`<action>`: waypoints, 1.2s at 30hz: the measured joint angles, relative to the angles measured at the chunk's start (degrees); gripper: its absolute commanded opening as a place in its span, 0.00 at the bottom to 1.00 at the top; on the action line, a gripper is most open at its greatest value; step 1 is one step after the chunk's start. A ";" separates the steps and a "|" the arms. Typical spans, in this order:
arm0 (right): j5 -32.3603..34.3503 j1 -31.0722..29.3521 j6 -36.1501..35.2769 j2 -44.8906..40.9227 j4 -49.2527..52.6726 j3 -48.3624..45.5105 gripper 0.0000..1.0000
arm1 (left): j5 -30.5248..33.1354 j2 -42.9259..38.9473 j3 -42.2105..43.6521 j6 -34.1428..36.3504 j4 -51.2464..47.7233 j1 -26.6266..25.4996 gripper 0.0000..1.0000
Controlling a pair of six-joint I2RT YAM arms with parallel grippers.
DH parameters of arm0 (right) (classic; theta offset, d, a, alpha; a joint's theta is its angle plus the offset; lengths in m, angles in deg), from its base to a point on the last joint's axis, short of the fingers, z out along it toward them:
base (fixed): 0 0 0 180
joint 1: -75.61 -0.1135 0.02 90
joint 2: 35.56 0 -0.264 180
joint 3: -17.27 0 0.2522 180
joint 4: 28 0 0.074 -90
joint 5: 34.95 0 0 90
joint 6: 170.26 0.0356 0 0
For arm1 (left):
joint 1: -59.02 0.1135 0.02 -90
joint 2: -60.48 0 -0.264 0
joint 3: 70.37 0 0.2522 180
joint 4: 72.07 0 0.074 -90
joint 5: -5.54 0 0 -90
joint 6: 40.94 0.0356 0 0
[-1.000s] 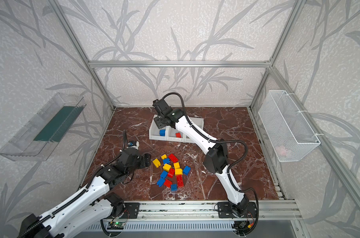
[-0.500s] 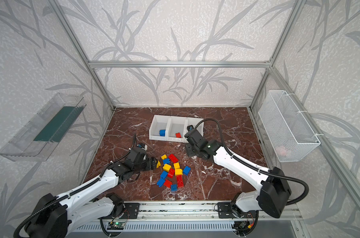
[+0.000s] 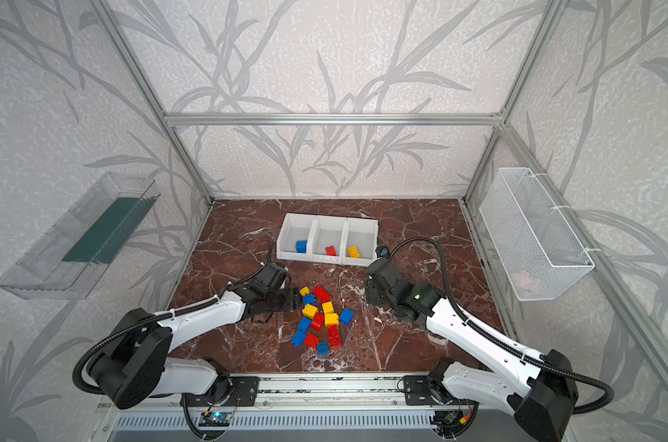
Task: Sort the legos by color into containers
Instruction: 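Grasp a yellow brick with the left gripper while the right arm withdraws, then carry the yellow brick with the left gripper into the yellow compartment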
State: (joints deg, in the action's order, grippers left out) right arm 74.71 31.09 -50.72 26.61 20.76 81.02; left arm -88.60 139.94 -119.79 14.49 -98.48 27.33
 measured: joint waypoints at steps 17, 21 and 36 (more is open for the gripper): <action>0.04 0.00 2.12 -0.07 0.02 -1.11 0.70 | 0.76 4.33 -3.19 2.95 -1.27 -0.52 0.53; 0.02 0.00 2.23 0.15 0.02 -1.11 0.70 | 1.92 4.50 -4.37 4.22 -3.21 -0.55 0.55; 0.04 0.00 3.23 0.13 0.02 -1.68 0.69 | 3.37 3.13 -3.85 4.85 -6.05 -1.97 0.35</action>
State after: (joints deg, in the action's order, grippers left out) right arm 74.75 31.09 -47.49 26.74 20.78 79.34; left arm -85.23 143.07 -123.64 19.34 -104.53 25.37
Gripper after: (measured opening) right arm 0.694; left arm 0.378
